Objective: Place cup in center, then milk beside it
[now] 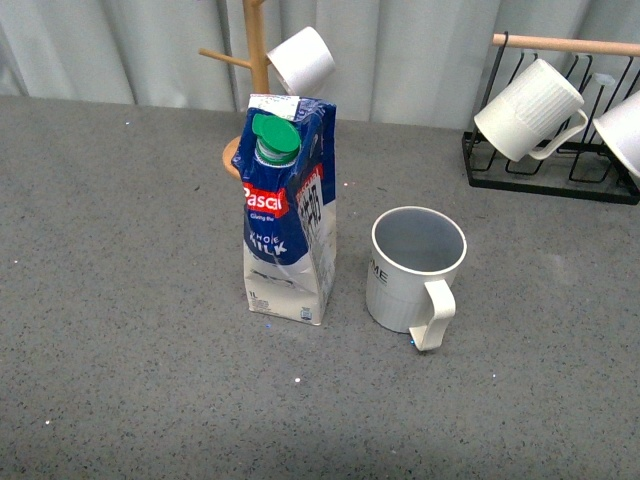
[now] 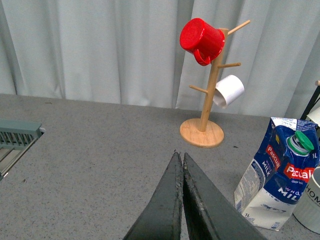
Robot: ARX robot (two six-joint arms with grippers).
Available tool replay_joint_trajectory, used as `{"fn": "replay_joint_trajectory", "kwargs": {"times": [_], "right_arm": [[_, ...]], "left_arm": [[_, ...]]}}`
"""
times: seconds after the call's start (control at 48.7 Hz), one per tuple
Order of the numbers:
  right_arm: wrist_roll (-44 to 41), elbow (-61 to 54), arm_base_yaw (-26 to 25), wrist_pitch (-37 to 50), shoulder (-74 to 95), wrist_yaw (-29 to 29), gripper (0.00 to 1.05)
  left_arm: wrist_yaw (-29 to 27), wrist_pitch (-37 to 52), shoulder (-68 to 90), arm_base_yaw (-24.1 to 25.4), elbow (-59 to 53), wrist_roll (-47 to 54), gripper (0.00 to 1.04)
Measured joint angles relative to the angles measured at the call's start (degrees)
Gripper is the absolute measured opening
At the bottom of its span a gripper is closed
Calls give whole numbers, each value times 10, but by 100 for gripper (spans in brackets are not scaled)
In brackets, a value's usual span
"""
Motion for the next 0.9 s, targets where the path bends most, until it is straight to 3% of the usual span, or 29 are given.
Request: {"fn": "replay_joint_trajectory", "kwargs": {"times": [0.678, 0.781, 0.904], "right_arm": [[0, 0, 0, 0, 0, 0, 95], [0, 0, 0, 0, 0, 0, 95], [0, 0, 0, 0, 0, 0, 95]], "left_arm": [[0, -114, -114, 0, 0, 0, 4], [1, -199, -180, 0, 0, 0, 4], [1, -211, -209, 0, 0, 0, 4]]}}
